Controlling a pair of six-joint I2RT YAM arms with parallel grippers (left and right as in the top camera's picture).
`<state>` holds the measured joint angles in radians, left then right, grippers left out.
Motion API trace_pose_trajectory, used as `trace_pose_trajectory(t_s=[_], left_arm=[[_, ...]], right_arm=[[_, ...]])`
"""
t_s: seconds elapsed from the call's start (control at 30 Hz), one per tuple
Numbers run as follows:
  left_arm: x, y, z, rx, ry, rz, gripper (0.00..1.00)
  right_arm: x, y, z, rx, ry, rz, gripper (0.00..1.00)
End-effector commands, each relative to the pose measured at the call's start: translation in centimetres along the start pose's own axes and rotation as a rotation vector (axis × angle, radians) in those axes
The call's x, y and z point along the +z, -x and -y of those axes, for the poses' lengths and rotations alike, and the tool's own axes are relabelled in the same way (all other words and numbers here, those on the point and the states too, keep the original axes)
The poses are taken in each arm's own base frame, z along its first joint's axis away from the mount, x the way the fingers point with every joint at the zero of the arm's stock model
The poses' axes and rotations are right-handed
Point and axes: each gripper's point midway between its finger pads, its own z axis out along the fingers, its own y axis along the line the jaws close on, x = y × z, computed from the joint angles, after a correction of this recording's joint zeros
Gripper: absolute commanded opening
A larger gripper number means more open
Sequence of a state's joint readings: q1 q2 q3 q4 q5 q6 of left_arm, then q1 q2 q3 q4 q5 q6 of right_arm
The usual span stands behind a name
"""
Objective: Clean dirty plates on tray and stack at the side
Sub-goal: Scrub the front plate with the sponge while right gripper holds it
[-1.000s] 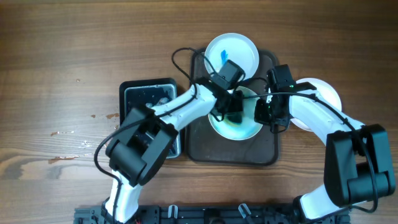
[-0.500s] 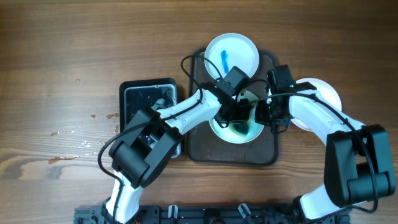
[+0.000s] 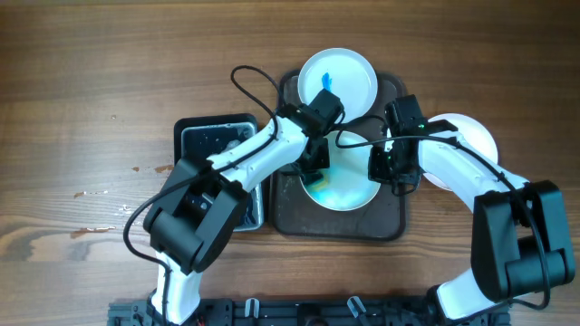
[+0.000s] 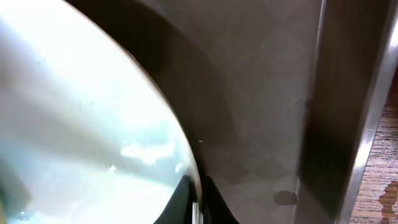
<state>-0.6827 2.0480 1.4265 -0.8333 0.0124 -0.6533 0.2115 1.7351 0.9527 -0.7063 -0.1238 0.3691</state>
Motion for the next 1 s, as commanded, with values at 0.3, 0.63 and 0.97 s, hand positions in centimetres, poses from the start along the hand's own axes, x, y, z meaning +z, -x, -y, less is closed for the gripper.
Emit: trace_pose_trajectory(t_s=[0.3,0.63,0.97], left_arm=[[1.4,-0.8,10.3,0.042,-0.448,-0.05,0.04],[1.7,-5.5,14.0,0.111,-0.562,-0.194,0.04],[3.4,-5.1,4.7,0.016,-0.225,-0.244,0.04]], right_arm=[[1.8,-1.7,2.4,-0.018,-0.107,-0.061,0.04],[1.8,-1.7,2.5,-0.018,-0.109,-0.064,0.04],[1.8,-1.7,2.5,-0.018,-0.109,-0.064,0.04]])
